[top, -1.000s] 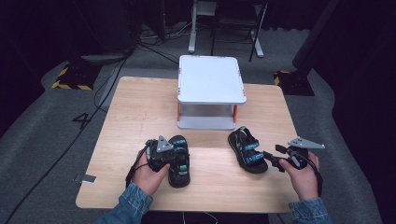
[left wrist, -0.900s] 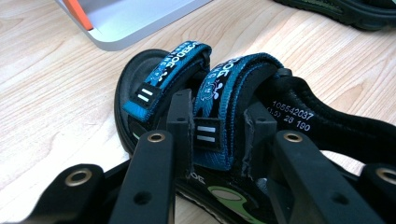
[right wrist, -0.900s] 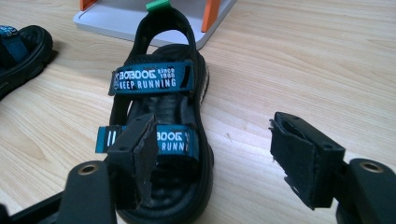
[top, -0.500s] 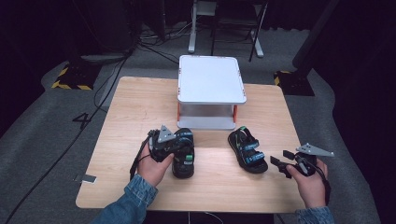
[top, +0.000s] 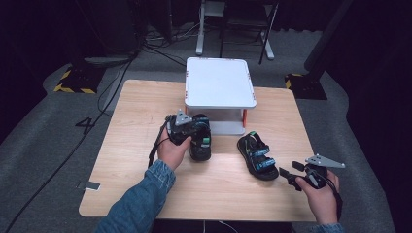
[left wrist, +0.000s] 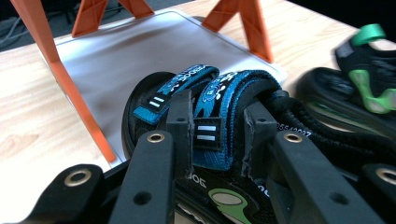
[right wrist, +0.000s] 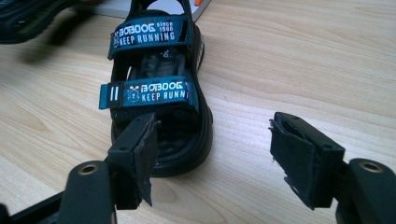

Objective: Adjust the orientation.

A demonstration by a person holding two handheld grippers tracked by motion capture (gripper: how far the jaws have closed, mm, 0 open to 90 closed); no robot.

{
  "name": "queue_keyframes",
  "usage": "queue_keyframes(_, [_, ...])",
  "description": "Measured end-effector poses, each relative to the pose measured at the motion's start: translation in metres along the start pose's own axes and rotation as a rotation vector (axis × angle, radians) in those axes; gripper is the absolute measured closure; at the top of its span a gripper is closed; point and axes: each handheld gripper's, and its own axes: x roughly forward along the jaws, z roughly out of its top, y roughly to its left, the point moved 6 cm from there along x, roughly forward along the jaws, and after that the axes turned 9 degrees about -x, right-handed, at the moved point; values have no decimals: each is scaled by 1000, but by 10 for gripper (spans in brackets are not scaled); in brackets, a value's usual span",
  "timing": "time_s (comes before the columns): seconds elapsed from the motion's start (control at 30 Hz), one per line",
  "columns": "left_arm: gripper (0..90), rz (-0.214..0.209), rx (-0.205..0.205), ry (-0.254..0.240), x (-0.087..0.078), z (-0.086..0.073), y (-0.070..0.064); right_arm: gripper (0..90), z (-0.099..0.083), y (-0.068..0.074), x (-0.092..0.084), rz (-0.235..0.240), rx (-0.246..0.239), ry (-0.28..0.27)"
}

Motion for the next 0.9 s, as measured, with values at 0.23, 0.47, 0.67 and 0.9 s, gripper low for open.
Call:
queue_keyframes(0.23, [691,-12,27,34,14,-10,8,331,-6,-3,-6,-12,14,1])
queue_keyframes(0.47, [381,-33,16,43,9,-14,5,330,-1,-1,-6,-7,11,-12])
queue_keyframes(0.67, [264,-36,19,-13,-13,-8,0,330,4,0,0,10,-4,-13])
queue_keyframes(0.9, [275,-65,31,28,-62,-19,-23,330,10,-3,2,16,-10,-23])
